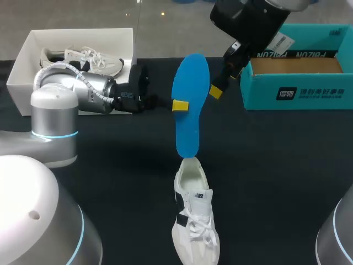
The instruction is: Take the shoe out of the shoebox, open the shoe tongue, remove and reinsert the insole, then place the shoe into the shoebox
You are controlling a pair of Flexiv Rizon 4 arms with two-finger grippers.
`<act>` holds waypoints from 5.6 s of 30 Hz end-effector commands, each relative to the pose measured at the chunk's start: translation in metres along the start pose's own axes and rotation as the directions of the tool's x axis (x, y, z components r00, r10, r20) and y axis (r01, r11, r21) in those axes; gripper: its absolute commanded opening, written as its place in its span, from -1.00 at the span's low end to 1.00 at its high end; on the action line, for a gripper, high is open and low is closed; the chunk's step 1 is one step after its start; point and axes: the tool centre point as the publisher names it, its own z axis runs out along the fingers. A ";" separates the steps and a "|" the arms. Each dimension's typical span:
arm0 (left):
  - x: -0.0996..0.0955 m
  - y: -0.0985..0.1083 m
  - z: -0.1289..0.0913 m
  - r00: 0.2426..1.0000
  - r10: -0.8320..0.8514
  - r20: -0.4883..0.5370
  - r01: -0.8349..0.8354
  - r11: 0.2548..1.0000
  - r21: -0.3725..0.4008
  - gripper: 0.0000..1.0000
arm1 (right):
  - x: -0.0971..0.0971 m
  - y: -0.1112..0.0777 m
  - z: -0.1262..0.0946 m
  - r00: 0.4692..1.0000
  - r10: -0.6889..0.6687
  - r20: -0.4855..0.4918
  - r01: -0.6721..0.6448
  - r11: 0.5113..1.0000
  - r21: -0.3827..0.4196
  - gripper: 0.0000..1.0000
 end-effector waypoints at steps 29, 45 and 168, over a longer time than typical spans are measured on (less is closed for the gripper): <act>0.029 0.005 0.004 0.810 0.581 -0.077 -0.586 0.804 -0.102 -1.00 | -0.001 0.001 0.001 1.000 0.001 0.000 -0.001 1.000 0.002 1.00; 0.035 0.044 -0.007 0.623 0.768 -0.150 -0.778 0.627 -0.024 -1.00 | -0.001 0.001 0.001 1.000 0.001 0.000 -0.001 1.000 0.002 1.00; 0.042 -0.017 -0.008 -0.274 0.961 -0.029 -0.934 -0.274 -0.228 -1.00 | -0.005 -0.004 0.004 0.999 0.003 -0.049 -0.004 1.000 -0.025 1.00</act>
